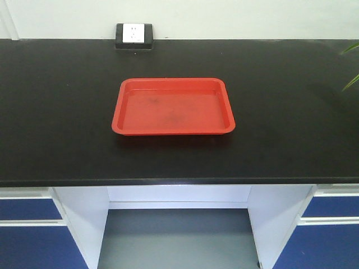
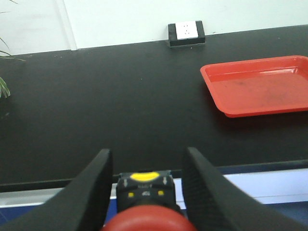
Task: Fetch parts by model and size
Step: 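Turn the base to face the red tray on the bench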
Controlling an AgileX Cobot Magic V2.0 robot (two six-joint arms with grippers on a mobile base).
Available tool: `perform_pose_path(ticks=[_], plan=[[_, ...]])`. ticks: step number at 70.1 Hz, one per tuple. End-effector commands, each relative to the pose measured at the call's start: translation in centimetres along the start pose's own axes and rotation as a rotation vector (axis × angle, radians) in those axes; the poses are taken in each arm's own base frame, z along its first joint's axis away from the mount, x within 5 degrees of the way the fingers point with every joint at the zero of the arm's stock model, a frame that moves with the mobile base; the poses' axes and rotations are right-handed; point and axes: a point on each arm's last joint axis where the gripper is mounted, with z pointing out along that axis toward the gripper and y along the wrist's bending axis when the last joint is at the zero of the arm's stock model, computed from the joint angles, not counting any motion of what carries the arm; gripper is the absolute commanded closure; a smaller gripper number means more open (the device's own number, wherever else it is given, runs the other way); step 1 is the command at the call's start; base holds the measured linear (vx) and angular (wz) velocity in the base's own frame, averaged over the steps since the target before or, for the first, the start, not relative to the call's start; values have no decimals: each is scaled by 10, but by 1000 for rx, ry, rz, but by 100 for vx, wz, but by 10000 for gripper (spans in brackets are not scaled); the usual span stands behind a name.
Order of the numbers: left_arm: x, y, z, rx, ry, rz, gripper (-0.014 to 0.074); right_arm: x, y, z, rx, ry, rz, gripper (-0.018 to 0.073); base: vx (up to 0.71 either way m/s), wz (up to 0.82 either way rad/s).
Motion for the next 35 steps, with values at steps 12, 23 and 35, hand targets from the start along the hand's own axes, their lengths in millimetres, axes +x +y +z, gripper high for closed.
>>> perform_pose_path(ticks=[12,23,35], plan=[[-13,1,-2,-1,-88,-6,603,-15,-1,-1,16,-92,-7,568,18,0],[-13,1,-2,-1,-88,-6,603,-15,-1,-1,16,-92,-7,568,18,-3],[-13,1,-2,-1,-88,-6,603,-15,-1,-1,16,-92,-7,568,18,0]])
